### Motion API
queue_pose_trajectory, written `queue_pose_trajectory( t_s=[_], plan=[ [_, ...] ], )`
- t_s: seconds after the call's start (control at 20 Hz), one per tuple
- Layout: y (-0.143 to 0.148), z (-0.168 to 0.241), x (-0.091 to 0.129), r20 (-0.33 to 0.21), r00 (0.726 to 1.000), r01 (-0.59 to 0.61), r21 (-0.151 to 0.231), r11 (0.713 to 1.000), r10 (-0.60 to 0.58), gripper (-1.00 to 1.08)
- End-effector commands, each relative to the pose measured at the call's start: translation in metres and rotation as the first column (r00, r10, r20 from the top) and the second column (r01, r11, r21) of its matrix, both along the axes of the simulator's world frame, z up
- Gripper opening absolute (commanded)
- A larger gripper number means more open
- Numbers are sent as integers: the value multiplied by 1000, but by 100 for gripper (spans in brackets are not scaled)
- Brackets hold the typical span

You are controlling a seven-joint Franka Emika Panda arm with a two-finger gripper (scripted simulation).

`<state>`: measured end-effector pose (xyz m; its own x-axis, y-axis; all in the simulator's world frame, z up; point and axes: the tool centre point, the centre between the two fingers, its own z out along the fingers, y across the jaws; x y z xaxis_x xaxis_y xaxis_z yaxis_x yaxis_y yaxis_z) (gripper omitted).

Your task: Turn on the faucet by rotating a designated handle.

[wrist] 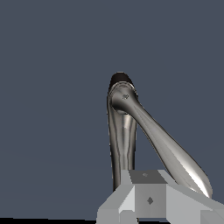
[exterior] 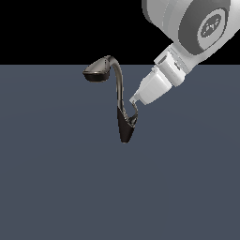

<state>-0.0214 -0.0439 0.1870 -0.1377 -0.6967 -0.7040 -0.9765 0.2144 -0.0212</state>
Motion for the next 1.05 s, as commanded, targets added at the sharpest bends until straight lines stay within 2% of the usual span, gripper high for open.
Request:
queue_pose_trajectory(
  t_s=[0.0, 0.35, 0.4, 0.45, 1.0],
  plan=[
    [-2, -8, -16, -17, 1000, 2, 5, 1000, -2, -100],
    [-1, -14, -43, -18, 1000, -4, 8, 1000, 4, -100],
    [-1, -14, -43, -18, 1000, -4, 8, 1000, 4, -100],
    [1, -6, -33, 2, 1000, -8, 4, 1000, 8, -100],
    [-32, -49, -66, -18, 1000, -4, 8, 1000, 4, -100]
  ],
)
